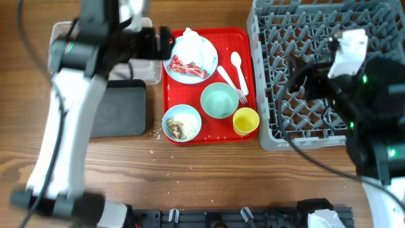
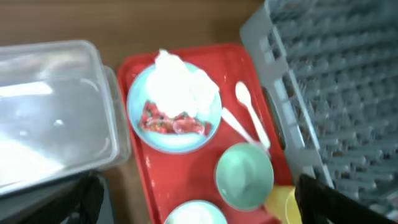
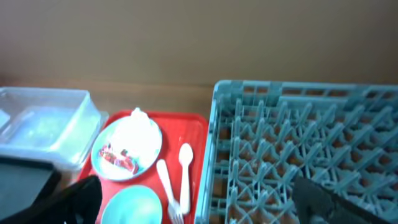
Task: Sort waste into correct bins and load items into the dishwasher rack
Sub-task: 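Reach the left gripper to the red wrapper and tissue on the plate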
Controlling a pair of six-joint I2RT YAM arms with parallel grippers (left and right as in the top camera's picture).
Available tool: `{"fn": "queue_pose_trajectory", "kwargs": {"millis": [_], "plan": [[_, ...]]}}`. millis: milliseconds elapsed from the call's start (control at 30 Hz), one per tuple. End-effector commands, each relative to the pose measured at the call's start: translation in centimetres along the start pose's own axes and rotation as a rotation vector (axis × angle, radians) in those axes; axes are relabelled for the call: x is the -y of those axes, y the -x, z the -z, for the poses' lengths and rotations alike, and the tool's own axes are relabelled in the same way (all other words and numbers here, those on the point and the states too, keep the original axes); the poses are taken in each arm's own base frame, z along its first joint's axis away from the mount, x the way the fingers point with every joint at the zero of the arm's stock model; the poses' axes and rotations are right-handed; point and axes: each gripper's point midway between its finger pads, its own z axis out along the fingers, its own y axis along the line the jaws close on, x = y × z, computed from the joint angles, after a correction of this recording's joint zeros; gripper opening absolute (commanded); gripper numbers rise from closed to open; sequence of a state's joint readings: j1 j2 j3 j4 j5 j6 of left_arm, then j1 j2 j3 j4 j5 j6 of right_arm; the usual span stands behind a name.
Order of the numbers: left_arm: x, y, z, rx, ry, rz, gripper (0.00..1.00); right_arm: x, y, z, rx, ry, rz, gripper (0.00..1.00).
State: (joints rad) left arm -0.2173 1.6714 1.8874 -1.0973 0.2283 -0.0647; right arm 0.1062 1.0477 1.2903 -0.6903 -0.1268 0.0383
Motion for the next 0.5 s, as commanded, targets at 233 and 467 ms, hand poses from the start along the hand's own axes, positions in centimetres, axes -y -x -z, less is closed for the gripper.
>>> {"fn": "queue_pose_trajectory", "kwargs": {"millis": [233, 467], "plan": [[8.3, 1.6, -10.3, -0.012, -0.036, 0.103, 1.00, -0.5, -1.4, -1.6, -0.114, 0.039, -0.008, 1.00], [0.4, -3.6, -21.9, -0.063, 0.357, 0.586, 0.99, -0.5, -3.0, -1.4, -0.177, 0.034, -0.043, 1.00]]}}
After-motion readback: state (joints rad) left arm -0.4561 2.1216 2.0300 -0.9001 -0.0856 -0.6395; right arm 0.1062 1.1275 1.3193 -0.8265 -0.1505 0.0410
